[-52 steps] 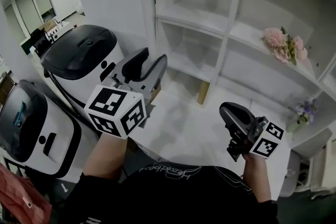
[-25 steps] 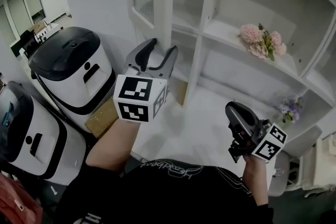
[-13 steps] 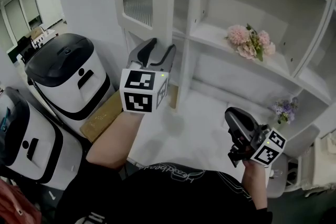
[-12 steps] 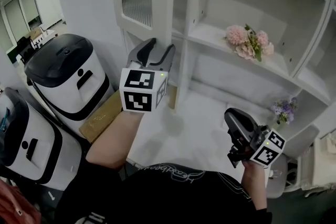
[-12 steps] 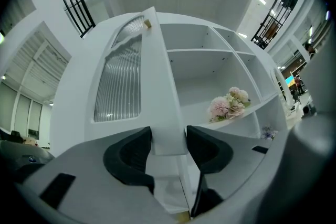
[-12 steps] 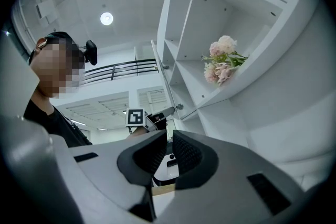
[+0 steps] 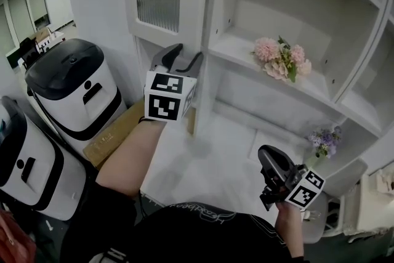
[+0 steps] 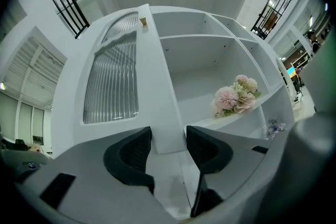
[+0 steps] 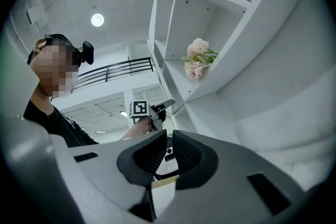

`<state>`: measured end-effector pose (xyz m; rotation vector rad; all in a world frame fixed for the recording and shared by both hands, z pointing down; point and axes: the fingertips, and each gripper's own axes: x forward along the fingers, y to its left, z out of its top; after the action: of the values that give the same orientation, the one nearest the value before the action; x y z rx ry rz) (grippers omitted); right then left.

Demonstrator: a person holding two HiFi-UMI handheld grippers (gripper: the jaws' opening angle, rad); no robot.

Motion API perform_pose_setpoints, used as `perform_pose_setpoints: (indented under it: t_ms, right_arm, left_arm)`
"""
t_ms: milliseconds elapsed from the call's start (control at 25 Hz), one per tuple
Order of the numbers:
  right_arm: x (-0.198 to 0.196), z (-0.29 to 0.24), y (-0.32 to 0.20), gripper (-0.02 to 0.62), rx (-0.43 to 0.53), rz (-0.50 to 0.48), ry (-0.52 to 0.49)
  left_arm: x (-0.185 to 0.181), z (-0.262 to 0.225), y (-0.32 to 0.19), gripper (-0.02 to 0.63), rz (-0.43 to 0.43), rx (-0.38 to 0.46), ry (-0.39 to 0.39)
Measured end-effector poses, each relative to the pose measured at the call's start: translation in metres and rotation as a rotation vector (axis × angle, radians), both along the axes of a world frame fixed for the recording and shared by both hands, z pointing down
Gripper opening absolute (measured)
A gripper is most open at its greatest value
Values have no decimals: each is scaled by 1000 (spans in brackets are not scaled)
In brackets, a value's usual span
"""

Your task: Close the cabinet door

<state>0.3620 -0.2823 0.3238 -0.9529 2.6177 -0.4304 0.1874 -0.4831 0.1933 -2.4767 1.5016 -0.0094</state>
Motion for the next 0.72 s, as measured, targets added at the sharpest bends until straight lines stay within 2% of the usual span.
perform_pose_setpoints:
  t_ms: [280,720]
  right_arm:
    - [17,6,4,60,-3,-7,-5]
    - [23,17,-1,60,-21,12,-20]
  left_arm:
    - [15,0,-15,229,52,-55,23]
    - [30,0,-32,270,93,-68,28]
